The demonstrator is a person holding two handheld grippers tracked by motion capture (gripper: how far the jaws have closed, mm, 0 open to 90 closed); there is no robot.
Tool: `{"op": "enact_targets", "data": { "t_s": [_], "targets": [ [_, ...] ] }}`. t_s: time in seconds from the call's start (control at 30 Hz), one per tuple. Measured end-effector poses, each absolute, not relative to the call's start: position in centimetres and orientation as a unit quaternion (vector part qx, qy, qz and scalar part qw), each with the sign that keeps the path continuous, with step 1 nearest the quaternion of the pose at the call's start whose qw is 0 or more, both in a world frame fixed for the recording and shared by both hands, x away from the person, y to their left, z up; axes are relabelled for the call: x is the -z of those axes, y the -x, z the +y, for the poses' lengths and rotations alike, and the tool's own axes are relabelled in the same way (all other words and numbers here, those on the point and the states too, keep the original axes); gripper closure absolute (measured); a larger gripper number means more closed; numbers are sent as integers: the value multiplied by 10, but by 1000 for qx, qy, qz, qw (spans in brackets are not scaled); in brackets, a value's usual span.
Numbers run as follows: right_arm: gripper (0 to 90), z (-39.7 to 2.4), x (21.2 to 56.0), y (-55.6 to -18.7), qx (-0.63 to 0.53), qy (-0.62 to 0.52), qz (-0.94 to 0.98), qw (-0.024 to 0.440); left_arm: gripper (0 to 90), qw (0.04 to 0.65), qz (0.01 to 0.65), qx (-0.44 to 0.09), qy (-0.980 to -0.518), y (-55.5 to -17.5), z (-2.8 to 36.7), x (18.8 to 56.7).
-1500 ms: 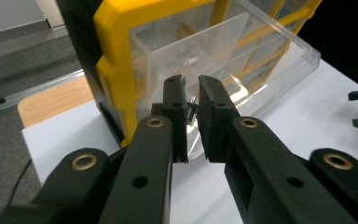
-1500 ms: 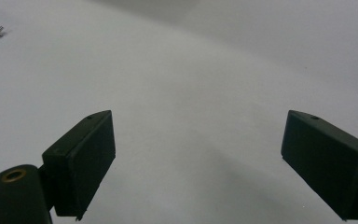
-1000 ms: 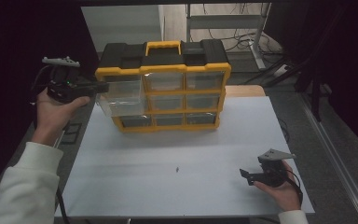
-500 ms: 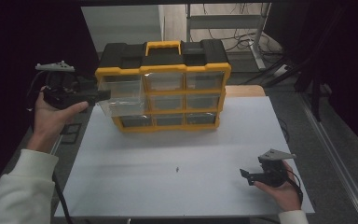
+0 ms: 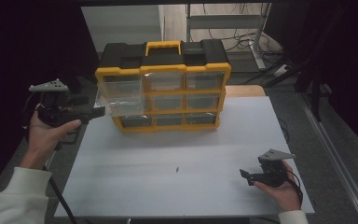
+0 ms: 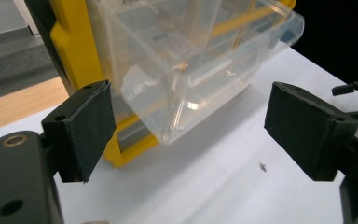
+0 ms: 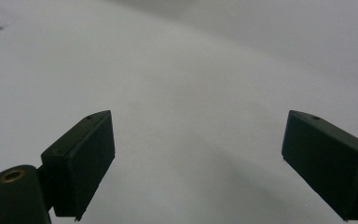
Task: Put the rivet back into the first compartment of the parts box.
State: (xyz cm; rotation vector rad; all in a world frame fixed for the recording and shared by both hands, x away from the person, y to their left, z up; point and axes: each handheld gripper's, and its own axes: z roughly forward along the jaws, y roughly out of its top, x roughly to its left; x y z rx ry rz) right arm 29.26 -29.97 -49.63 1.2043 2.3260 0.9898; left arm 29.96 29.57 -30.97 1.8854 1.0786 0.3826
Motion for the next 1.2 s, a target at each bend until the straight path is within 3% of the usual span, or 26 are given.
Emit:
{"op": "enact_targets", "data": {
  "t_s": [0.63, 1.2],
  "targets": [
    [99, -299, 497, -292, -347, -424, 819, 169, 166, 405, 445, -123, -789, -284, 281, 404],
    [99, -298, 497, -292, -345, -424, 820, 170, 170, 363, 424, -78, -826, -285, 224, 465]
  ]
}}
